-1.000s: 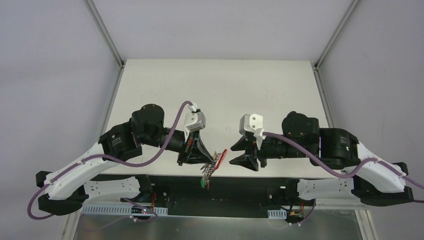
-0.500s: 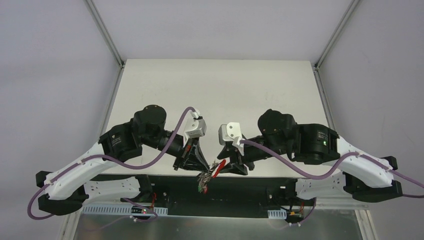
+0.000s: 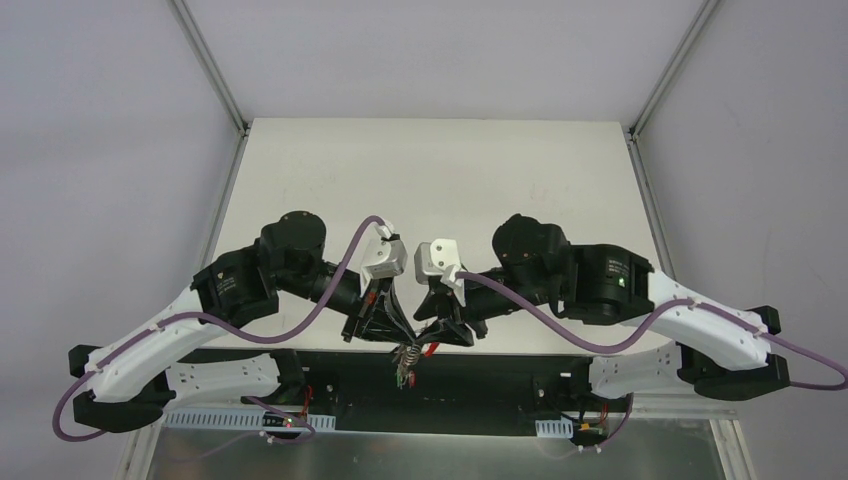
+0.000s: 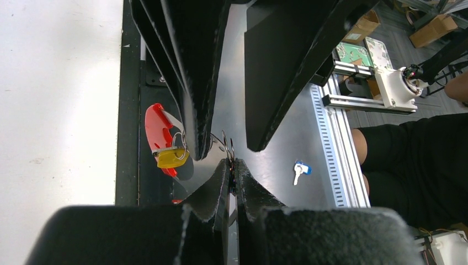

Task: Put the keys on the keyring

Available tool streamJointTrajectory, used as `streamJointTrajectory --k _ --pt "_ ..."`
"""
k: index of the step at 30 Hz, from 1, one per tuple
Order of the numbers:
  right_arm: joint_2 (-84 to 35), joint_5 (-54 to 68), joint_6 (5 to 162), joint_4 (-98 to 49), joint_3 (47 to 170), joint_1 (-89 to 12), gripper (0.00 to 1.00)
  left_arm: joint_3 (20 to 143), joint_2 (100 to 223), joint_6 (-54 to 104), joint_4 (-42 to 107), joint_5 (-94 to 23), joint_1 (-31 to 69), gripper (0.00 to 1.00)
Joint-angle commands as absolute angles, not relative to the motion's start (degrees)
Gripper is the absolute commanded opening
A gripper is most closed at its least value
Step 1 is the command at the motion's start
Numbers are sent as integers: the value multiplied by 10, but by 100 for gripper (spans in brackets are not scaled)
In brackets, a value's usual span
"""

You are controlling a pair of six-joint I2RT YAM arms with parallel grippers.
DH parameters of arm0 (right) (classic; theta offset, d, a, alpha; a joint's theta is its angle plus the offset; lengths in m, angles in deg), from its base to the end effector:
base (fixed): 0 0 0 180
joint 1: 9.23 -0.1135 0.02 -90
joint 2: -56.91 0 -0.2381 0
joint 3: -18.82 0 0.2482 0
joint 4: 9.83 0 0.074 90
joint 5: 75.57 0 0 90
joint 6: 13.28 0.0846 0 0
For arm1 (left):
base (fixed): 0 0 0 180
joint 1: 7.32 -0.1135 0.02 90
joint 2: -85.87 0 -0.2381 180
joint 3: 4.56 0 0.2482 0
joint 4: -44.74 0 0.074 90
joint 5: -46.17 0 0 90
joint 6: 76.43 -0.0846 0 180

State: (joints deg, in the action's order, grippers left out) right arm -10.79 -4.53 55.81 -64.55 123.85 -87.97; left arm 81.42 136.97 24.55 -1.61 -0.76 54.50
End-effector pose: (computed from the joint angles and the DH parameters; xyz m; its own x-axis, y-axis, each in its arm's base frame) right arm 0.0265 0.2741 0.4383 0.2981 -0.2312 -0.9261 -0.9438 -0.2162 -0.2499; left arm 0.0469 -0.2099 0.4137 -0.2750 0.2187 -0.9362 0.9245 -0.2071 -0.3200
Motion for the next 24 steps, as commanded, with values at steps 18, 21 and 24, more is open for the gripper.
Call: streamJointTrajectory --k 18,21,24 --pt "-128 -72 576 -655 1276 -882 16 842 1353 218 -11 -20 545 0" --pt "-129 -69 576 -654 1273 -882 21 844 1354 218 -11 -18 545 0" --pt "-130 -65 575 -654 1273 -882 25 845 1356 218 -11 -17 545 0"
